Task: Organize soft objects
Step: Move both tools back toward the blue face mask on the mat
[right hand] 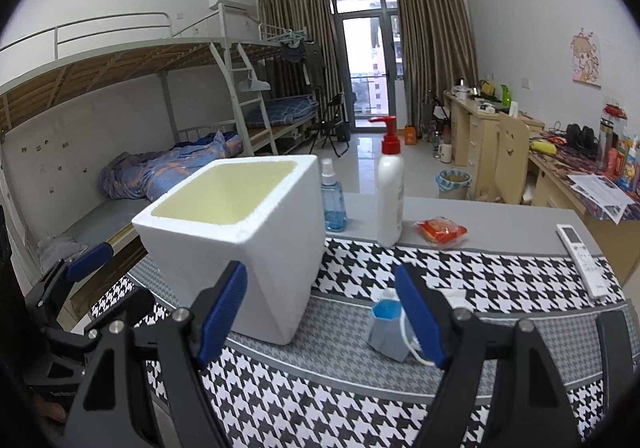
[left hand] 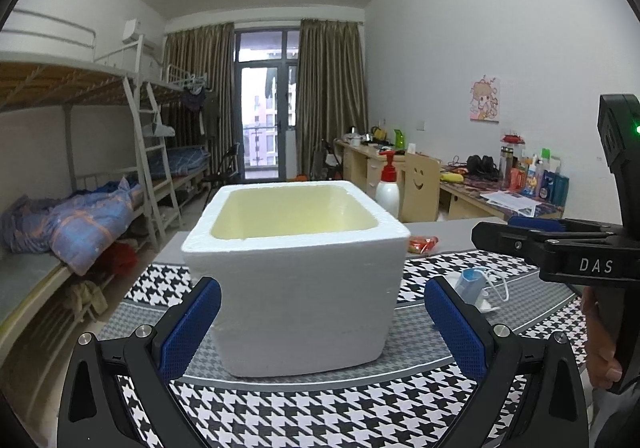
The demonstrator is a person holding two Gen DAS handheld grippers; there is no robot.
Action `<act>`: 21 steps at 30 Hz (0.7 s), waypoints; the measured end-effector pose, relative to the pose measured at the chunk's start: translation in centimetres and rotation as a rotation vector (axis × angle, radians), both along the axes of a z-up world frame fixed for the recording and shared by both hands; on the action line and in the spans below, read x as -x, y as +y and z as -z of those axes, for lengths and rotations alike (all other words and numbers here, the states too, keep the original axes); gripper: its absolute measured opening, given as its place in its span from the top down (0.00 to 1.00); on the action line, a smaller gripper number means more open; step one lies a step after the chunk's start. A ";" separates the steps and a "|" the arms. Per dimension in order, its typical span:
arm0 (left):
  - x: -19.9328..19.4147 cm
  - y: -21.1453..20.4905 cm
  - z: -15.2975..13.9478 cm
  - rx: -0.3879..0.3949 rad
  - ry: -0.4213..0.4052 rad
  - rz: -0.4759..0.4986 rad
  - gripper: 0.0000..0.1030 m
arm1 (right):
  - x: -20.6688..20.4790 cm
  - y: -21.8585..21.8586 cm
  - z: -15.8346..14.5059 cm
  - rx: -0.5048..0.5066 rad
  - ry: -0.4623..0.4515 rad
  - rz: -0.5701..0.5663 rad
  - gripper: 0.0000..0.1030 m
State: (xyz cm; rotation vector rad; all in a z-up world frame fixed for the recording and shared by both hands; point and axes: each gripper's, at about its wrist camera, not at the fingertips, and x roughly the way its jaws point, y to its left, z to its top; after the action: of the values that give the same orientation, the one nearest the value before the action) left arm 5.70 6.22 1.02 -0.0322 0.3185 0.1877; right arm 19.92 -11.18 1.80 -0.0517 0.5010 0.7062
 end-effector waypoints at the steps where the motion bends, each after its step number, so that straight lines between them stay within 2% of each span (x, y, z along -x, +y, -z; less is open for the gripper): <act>1: 0.0 -0.2 0.0 0.003 0.001 0.012 0.01 | 0.0 -0.3 0.1 -0.003 0.003 0.006 0.22; 21: -1.7 -4.3 0.9 0.021 0.024 0.144 0.01 | -0.1 -5.2 1.0 -0.012 0.018 0.092 0.22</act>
State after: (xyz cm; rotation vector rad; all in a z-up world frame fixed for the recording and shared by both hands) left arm 7.44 1.89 0.13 -0.0276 0.3455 0.0416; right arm 20.01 -16.34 0.81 -0.0111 0.5135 0.6202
